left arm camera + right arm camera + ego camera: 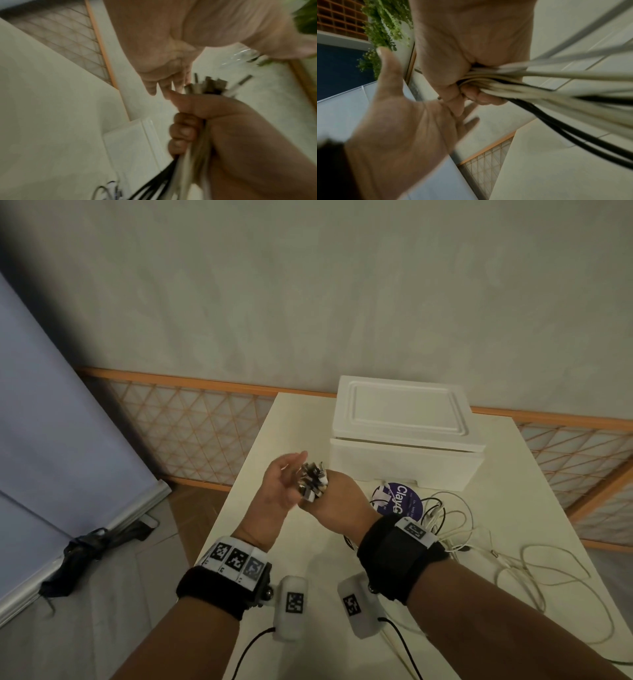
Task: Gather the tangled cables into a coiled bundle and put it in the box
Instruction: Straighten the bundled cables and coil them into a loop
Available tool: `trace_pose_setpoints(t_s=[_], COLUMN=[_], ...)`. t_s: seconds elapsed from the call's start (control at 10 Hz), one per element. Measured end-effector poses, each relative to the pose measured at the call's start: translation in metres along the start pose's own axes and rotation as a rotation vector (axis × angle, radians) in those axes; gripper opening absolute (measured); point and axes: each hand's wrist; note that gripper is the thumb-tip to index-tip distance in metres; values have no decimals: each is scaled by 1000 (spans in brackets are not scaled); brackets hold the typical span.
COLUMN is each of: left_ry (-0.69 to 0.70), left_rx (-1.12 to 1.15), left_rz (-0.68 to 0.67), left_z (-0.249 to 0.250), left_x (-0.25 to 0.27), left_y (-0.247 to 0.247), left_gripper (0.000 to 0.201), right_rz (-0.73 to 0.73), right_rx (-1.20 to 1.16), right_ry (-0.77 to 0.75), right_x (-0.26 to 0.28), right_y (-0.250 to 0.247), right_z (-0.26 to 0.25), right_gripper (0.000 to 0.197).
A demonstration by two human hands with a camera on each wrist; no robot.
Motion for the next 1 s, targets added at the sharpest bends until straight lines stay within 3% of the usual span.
trace_pose_setpoints(t_s=[0.1,0.2,0.3,0.4,0.6,0.7,0.8,0.9,1.0], left_ry=[-210,-307,-351,-351,-491,-492,-427,-418,-464], left_rx=[-134,-442,-380,-102,65,143,147,187,201], left_rz=[-131,-184,43,107,47,115,152,151,253], left_z=[-21,-21,-15,-8,6,5,9,6,1], left_x=[14,28,30,29,25,26,27,19,10], left_y=[3,22,31,37,47,46,44,39,35], left_gripper=[100,58,34,28,42,40,71,99,36], right_rz=[59,-14,-12,-48,-192,-207,-251,-317,-320], right_rx=[-194,-168,-22,32,79,-152,-398,-449,-315], right_ry=[116,170,243,242,237,290,275,293,248], right_x=[-1,-1,-2,-3,-10,-4,3,8,16], right_y=[-3,6,9,6,-1,-1,-1,-3,-6], right_z=[-1,-5,-4,-3,7,9,12,22,30], right_gripper=[17,28,59,64,68,97,122,110,78])
Point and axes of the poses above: each hand's wrist, its own x-axis away from the middle knuckle, its own y-axis out of the palm, z = x × y, and after that the axes turned 14 degrees about -x, right-handed
